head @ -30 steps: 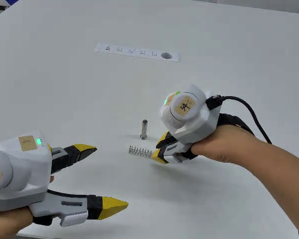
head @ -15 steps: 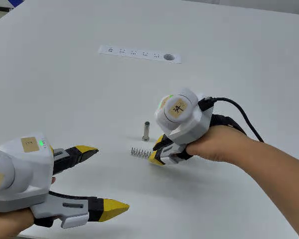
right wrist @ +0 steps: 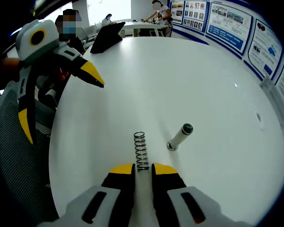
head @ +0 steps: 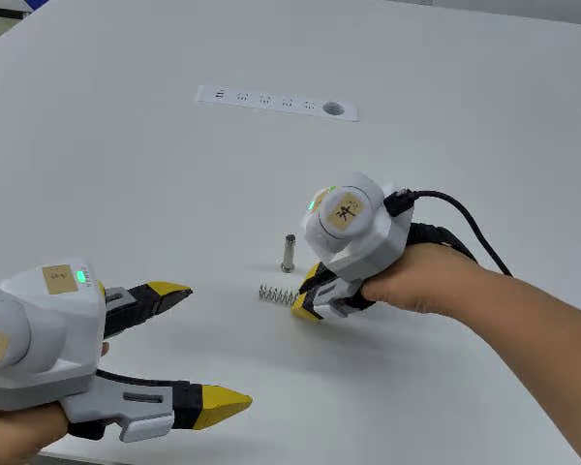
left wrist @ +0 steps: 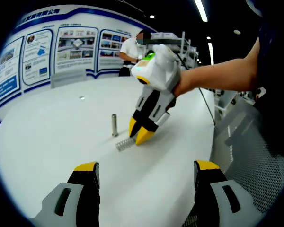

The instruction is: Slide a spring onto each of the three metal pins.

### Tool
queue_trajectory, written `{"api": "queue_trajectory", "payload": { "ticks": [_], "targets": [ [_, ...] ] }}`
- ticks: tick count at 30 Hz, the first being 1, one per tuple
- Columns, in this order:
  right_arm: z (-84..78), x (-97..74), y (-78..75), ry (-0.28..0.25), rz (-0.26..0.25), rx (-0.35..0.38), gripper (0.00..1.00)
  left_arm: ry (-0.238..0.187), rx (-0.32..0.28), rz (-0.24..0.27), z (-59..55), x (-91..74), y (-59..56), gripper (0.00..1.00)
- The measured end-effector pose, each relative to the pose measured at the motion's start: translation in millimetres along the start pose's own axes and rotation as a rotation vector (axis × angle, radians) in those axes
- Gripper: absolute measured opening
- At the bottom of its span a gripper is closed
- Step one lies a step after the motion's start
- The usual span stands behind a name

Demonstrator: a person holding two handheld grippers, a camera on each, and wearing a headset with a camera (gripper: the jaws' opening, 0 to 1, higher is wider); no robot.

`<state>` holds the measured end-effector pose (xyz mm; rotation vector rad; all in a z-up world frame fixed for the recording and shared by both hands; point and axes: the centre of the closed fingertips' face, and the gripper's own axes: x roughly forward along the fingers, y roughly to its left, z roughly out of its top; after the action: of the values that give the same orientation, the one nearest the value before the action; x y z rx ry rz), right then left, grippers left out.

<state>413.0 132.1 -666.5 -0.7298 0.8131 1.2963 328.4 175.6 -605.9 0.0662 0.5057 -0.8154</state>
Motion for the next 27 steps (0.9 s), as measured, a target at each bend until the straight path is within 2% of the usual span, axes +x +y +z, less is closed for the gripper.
{"api": "queue_trajectory", "payload": {
  "ticks": [27],
  "targets": [
    [0.6,-2.0,1.5,-0.004,0.003,0.022,0.11,-0.007,-0.008,0.003,-0.1,-0.2,0.4,0.83]
  ]
}}
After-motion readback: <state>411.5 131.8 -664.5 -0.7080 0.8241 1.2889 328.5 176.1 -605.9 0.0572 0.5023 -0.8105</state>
